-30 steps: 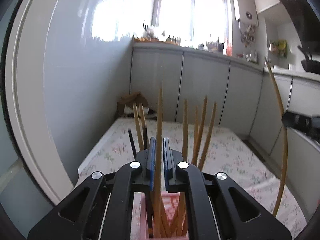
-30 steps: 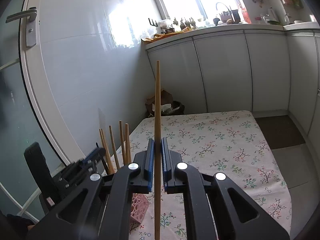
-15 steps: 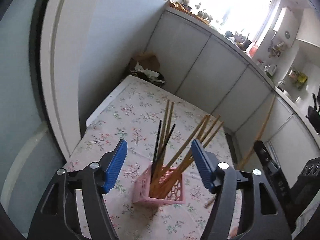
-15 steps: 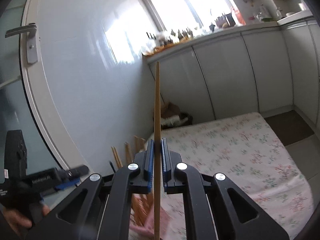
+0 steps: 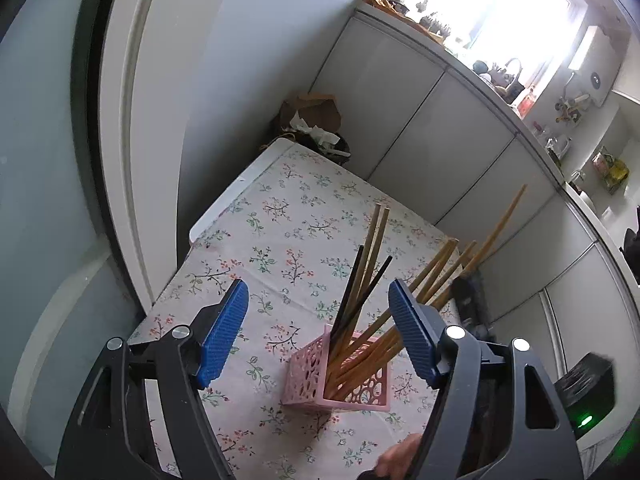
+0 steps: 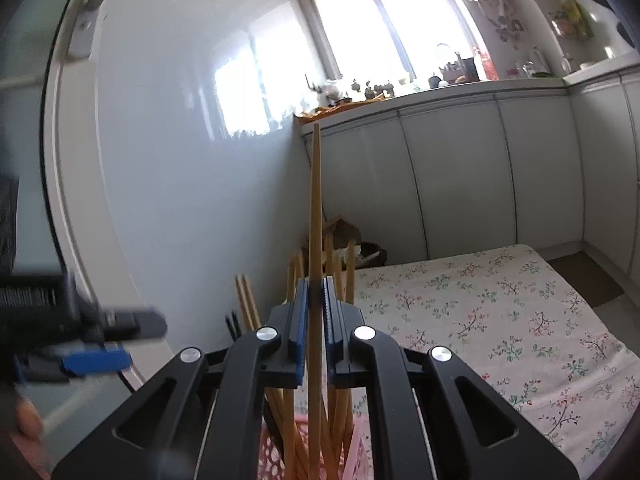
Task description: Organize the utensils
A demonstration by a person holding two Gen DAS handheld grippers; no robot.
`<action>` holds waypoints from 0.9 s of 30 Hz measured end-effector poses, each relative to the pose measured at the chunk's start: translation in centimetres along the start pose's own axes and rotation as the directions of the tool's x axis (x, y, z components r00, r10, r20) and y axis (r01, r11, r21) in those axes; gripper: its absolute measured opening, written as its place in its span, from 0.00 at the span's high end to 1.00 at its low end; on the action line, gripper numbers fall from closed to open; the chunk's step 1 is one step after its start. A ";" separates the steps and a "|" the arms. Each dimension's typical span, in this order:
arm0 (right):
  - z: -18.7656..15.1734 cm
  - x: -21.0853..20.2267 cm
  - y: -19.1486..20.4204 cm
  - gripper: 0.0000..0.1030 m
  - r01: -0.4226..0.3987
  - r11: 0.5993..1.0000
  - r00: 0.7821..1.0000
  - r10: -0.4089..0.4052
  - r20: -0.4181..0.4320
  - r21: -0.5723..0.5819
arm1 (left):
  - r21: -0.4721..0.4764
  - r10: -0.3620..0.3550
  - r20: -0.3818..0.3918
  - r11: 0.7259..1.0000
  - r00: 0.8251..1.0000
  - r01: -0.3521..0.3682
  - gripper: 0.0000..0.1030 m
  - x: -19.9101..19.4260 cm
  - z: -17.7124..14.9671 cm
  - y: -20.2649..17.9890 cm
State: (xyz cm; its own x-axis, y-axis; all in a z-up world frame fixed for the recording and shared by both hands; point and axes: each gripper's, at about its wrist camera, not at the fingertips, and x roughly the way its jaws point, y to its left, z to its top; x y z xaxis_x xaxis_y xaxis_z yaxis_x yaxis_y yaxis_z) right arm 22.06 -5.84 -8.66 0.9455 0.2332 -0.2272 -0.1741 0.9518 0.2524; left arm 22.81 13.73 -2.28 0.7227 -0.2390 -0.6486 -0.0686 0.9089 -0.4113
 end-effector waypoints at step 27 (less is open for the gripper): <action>2.8 -17.9 -0.8 0.25 -0.053 0.997 0.908 0.029 -0.417 -0.047 | 0.325 0.160 -0.020 0.934 0.987 -0.145 0.07 -9.7 -10.5 -6.4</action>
State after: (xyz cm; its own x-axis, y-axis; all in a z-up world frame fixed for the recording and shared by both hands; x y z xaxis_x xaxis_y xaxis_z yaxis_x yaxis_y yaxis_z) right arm 6.05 -11.35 -2.12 0.7391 0.3222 -0.5916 -0.2372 0.9464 0.2192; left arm 9.01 6.63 -0.09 0.6882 -0.0973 -0.7189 0.0551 0.9951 -0.0820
